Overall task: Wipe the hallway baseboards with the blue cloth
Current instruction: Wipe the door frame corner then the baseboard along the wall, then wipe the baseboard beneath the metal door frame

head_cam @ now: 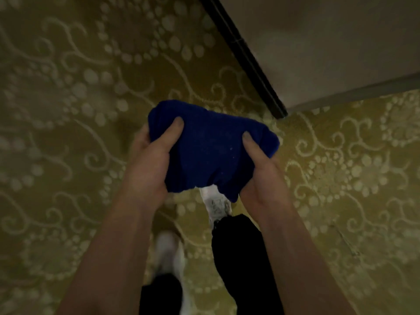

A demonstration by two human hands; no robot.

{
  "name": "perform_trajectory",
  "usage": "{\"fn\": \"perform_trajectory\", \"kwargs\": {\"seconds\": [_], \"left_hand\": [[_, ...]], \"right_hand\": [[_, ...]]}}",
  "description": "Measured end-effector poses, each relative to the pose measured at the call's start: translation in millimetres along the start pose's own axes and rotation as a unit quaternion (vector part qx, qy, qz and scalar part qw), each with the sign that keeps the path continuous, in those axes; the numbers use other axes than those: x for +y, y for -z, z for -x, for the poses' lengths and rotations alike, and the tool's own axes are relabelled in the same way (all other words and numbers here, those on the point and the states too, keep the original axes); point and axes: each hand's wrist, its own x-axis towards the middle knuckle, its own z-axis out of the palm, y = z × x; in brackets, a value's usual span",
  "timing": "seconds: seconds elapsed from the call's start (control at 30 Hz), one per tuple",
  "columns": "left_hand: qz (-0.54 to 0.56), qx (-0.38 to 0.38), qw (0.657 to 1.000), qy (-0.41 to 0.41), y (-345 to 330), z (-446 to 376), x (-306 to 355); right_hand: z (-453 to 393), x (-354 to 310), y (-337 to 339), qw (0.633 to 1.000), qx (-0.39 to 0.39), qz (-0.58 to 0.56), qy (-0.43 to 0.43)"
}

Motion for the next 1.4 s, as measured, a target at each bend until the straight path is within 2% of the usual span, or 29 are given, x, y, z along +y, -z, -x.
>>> {"fn": "perform_trajectory", "kwargs": {"seconds": [0.17,0.33,0.43,0.67,0.8,0.93,1.1,1.17,1.23,1.4], "left_hand": [[-0.103,0.009,0.993,-0.049,24.3,-28.7,13.4],[-0.172,-0.067,0.982,-0.028,38.8,-73.9,50.7],[-0.213,-0.139,0.965,-0.062,47.7,-87.1,81.2],[-0.243,-0.15,0.956,-0.067,59.8,-103.3,99.7],[-0.285,-0.158,0.941,-0.094,49.4,-103.0,92.5],[-0.327,-0.175,0.928,-0.047,37.1,-90.2,89.8],[-0.454,-0.266,0.85,-0.032,-31.7,-100.5,109.9],[-0.475,-0.302,0.826,-0.04,-61.8,-122.3,104.1],[-0.478,-0.316,0.819,-0.024,-82.5,-151.6,88.2],[-0.515,-0.302,0.802,0.002,-125.4,-236.7,42.4]], "right_hand": [[-16.7,21.3,-35.5,0.994,0.082,0.027,0.059],[-34.6,29.3,-83.0,0.981,0.165,-0.015,0.098],[-40.0,32.3,-102.8,0.977,0.172,-0.063,0.106],[-42.8,38.7,-132.4,0.962,0.212,-0.096,0.141],[-43.3,53.0,-124.5,0.948,0.232,-0.166,0.141],[-26.1,54.0,-105.4,0.941,0.254,-0.137,0.175],[-20.1,39.5,-78.2,0.926,0.285,-0.183,0.165],[-40.9,29.1,-66.0,0.919,0.307,-0.188,0.16],[-72.7,25.3,-51.5,0.908,0.329,-0.202,0.161],[-172.8,29.4,-13.1,0.893,0.348,-0.256,0.13]]}}
